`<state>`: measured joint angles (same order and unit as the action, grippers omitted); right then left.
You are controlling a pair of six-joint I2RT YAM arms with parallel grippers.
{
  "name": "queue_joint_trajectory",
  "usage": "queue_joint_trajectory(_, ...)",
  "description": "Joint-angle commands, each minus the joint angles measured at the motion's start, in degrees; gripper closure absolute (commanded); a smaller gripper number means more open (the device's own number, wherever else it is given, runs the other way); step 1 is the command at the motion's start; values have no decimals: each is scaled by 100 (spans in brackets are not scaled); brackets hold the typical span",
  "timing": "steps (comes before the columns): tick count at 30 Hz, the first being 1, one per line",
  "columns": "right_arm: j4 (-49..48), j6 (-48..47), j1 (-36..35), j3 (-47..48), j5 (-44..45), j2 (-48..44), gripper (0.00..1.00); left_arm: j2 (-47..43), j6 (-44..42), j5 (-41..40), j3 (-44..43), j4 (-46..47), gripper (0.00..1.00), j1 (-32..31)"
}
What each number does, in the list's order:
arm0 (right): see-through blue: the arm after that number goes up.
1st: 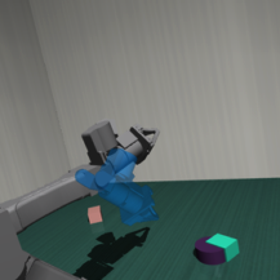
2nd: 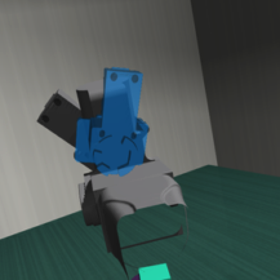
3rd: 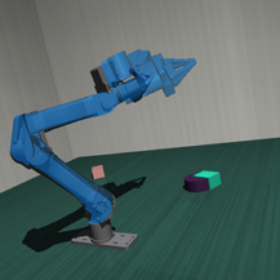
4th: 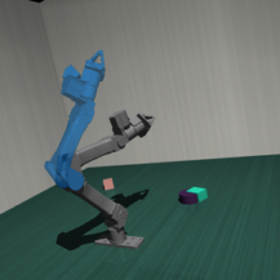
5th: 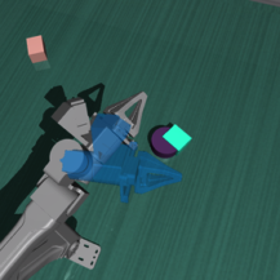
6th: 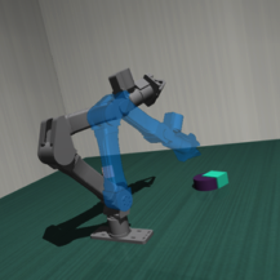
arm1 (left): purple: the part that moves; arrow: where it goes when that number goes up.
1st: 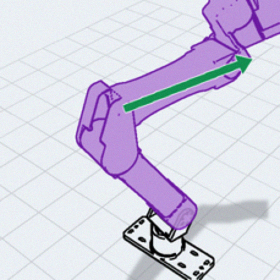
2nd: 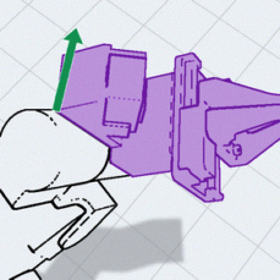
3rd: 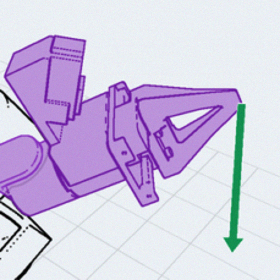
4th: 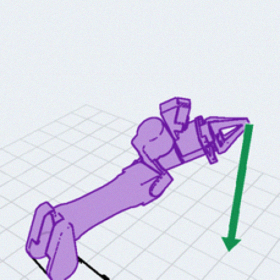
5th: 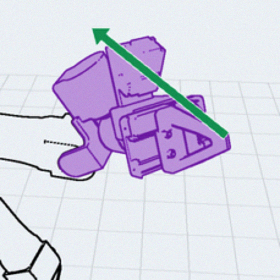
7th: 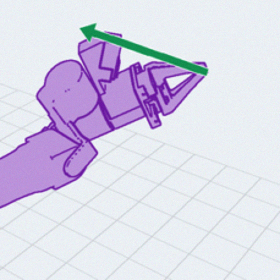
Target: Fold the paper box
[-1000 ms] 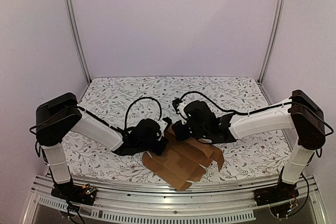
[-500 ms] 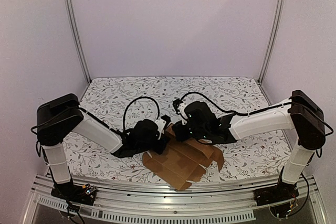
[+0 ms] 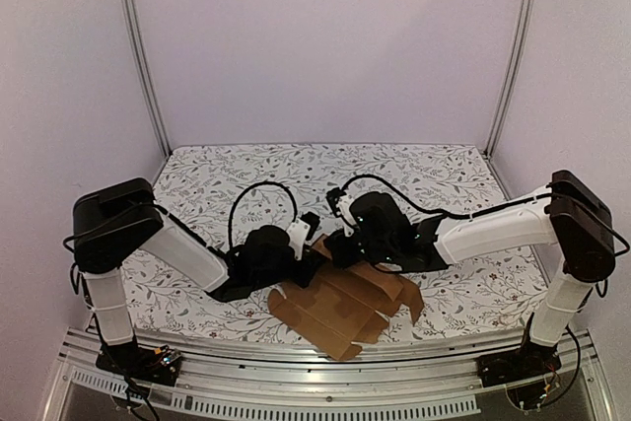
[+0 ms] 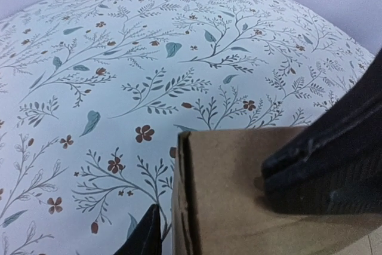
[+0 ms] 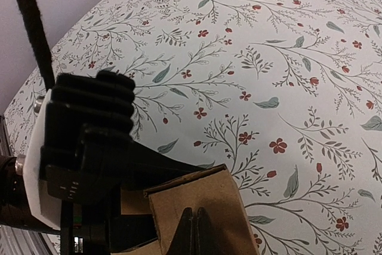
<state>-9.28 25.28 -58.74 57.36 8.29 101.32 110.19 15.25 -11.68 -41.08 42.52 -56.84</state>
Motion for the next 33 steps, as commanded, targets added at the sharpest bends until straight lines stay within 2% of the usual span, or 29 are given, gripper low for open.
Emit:
queue_joint_trajectory(1, 269, 41, 28, -179, -99, -112, 100, 188, 22, 183, -28, 333, 70, 69)
queue_joint_trajectory(7, 261, 65, 26, -200, -92, -114, 100, 304, 14, 245, -73, 343, 79, 103)
queue_joint_trajectory(13, 243, 107, 29, -166, -124, -96, 100, 406, 20, 171, -189, 227, 100, 112)
queue_joint_trajectory(29, 216, 236, 28, -53, -196, -86, 100, 126, -25, -404, -89, 39, 100, 58)
queue_joint_trajectory(33, 207, 257, 20, 56, -225, -69, 100, 118, -46, -455, -76, 1, 95, 14)
